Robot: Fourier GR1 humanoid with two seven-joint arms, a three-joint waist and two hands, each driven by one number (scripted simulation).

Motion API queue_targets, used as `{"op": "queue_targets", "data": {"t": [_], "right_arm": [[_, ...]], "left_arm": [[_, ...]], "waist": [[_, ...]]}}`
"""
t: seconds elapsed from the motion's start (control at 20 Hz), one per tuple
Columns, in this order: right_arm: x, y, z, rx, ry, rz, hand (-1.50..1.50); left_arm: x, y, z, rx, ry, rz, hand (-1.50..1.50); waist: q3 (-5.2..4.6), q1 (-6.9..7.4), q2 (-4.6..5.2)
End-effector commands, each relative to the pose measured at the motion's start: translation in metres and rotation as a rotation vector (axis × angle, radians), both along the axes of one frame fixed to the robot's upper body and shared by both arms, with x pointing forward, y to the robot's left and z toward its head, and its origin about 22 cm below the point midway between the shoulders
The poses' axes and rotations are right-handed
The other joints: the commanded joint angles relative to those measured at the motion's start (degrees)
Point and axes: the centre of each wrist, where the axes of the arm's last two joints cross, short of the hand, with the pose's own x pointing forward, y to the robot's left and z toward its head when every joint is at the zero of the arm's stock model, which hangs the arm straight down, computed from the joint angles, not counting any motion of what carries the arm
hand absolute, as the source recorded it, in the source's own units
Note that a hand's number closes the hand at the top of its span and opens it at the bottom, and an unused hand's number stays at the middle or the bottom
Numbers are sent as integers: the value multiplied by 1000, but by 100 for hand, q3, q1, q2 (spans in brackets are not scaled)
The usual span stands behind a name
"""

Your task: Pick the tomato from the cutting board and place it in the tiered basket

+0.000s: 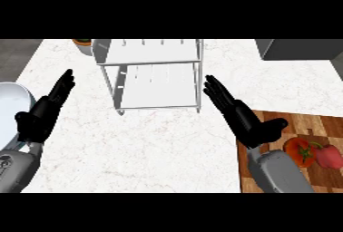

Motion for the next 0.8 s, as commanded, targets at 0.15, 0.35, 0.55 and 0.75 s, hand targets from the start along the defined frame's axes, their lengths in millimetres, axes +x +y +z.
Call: {"op": "queue_targets", "data": {"t": [0.15, 0.35, 0.55, 0.75], "right_arm": [[-27, -91, 23, 32, -426, -183, 150], [-41, -175, 2, 48, -408, -859, -150], [-98, -207, -44, 99, -591, -930, -150], [-144, -234, -59, -118, -680, -830, -150]], "left_arm": [[-14, -22, -22, -170, 145, 49, 0], [-26, -25, -43, -289, 235, 89, 0], [-27, -58, -41, -353, 252, 12, 0], [-25, -76, -24, -340, 278, -48, 0]], "waist": [[-178, -616, -11], [-149, -1123, 69], [-167, -555, 89], [-200, -250, 95]]}}
